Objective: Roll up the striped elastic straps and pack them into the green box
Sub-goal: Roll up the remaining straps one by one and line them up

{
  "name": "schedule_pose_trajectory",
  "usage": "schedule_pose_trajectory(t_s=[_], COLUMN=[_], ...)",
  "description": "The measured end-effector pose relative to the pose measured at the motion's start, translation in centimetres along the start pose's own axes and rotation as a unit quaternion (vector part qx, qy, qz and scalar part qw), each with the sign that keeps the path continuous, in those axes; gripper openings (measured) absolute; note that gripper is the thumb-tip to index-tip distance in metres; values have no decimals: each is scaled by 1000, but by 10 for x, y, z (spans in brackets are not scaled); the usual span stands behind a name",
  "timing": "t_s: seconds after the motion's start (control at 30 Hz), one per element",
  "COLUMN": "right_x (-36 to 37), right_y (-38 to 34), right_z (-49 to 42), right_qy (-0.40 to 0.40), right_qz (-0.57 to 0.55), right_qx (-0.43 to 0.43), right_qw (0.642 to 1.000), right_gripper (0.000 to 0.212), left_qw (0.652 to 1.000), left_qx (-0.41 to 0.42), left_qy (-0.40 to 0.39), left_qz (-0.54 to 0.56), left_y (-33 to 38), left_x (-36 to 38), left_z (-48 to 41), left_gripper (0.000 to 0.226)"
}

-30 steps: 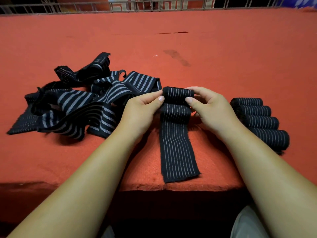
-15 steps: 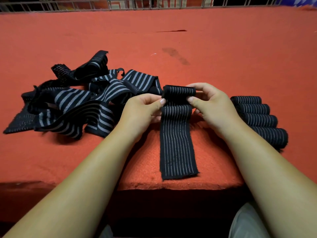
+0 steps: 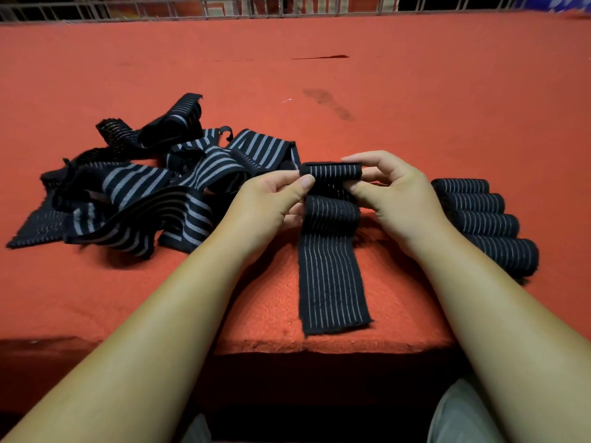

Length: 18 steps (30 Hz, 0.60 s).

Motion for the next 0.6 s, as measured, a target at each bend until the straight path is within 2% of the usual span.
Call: schedule_pose_trajectory(t_s=[0.2, 0.37, 0.47, 0.6], right_x=[2, 5, 7, 8], right_y=[-2, 1, 1, -1], right_z=[-1, 0, 2, 2], right_qy=[-2, -53, -56, -37], right_qz=[-26, -31, -66, 17], right_qx=[-21, -17, 5, -13], right_qw=[999, 998, 996, 999], right_gripper=[30, 44, 38, 27], left_qw=[998, 998, 997, 997], left_qx=[-16, -3, 12, 41], left_qy=[-22, -11, -15, 25], left_qz=[60, 59, 69, 54], left_y=[-3, -2, 3, 8], left_x=[0, -4, -3, -5], left_z=[-1, -2, 1, 2], left_gripper=[41, 32, 28, 34])
Point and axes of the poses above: each hand's wrist, its own z-axis away from the middle knuckle, its own x-axis out of the palm, y = z × x, the point moved 6 cm from there along -z, towards the middle knuckle, and after that the axes turned 12 degrees about z, right-handed, at the moved point
